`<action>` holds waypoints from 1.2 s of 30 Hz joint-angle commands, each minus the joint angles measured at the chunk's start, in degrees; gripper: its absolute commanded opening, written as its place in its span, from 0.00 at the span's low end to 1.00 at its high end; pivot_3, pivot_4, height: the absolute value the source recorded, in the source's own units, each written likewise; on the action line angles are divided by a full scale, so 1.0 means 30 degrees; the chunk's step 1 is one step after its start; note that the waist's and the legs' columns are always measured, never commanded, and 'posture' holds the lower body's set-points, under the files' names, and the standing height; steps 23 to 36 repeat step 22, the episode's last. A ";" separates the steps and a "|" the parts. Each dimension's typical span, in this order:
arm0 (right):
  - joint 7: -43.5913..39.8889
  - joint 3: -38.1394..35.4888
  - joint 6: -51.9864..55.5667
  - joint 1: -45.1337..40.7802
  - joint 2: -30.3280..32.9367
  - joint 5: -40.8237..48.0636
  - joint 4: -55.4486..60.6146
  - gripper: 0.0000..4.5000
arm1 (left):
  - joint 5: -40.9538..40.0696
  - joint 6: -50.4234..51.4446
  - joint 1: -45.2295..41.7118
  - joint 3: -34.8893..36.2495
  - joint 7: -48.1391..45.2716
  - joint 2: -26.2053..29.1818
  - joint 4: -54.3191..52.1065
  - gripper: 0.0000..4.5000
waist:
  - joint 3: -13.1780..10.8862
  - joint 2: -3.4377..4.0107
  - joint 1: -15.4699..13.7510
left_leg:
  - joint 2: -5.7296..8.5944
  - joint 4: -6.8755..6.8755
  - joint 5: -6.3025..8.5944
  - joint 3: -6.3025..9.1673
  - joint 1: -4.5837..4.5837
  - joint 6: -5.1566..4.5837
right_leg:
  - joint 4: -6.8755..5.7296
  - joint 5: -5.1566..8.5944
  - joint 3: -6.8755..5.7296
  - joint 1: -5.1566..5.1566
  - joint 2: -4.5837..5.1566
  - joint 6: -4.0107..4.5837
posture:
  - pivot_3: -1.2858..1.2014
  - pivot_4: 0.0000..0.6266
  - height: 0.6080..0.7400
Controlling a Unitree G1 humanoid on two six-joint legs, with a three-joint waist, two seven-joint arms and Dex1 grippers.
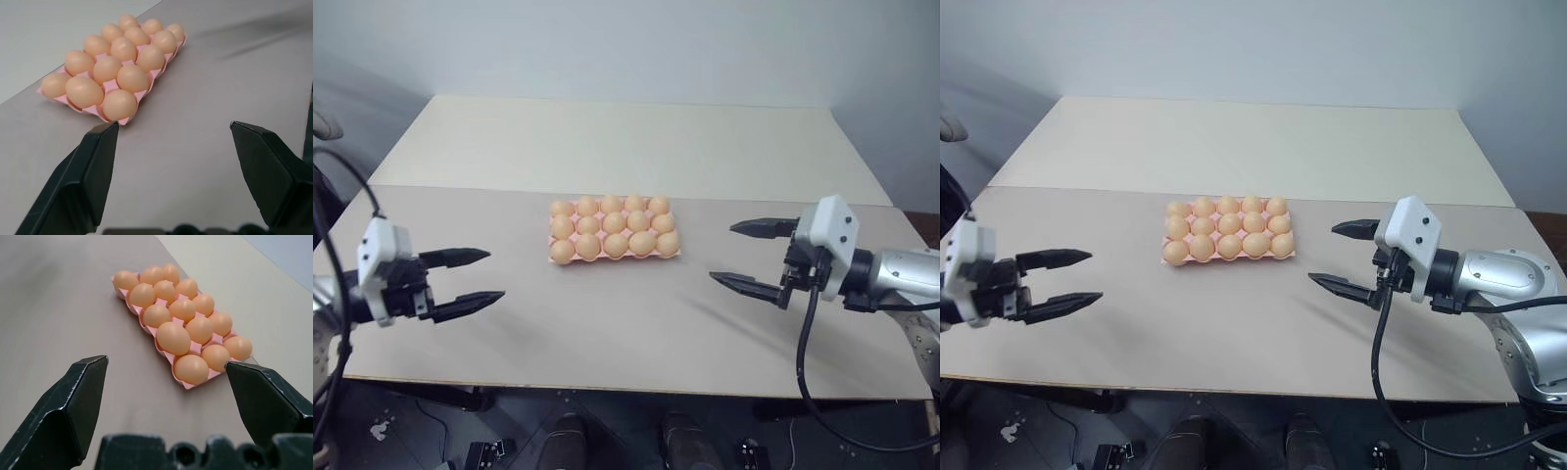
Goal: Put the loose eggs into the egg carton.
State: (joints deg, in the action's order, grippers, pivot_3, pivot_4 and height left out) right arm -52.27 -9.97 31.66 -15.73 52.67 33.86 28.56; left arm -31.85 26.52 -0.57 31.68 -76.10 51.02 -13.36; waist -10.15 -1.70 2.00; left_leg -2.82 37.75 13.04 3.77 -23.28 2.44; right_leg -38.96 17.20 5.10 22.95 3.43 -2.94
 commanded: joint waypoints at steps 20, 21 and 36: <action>0.0095 -0.0577 -0.0345 0.1254 0.0030 -0.0273 0.1227 1.00 | -0.1475 -0.0767 -0.0308 0.0094 0.2454 0.0070 -0.0315 0.88 | 0.0000 0.0000 0.0123 | 0.0001 -0.0007 0.0004 -0.0007 -0.0003 -0.0005 | 0.0003 0.0000 0.0008 0.0013 -0.0006 0.0005 | 0.52 0.24 1.00; 0.0057 -0.0732 -0.0384 0.1312 0.0080 -0.0222 0.1236 1.00 | -0.1547 -0.0768 -0.0361 0.0051 0.2528 0.0089 -0.0322 0.88 | 0.0000 -0.0001 0.0128 | 0.0000 -0.0007 0.0004 -0.0008 0.0002 -0.0006 | 0.0001 0.0000 0.0007 0.0012 -0.0007 0.0005 | 0.52 0.24 1.00; -0.0030 -0.0788 -0.0489 0.1383 0.0120 -0.0282 0.1132 1.00 | -0.1571 -0.0849 -0.0400 -0.0015 0.2611 0.0049 -0.0351 0.88 | 0.0000 -0.0001 0.0128 | -0.0004 -0.0008 0.0004 -0.0002 0.0005 -0.0006 | 0.0000 0.0000 0.0004 0.0012 -0.0014 0.0005 | 0.52 0.24 1.00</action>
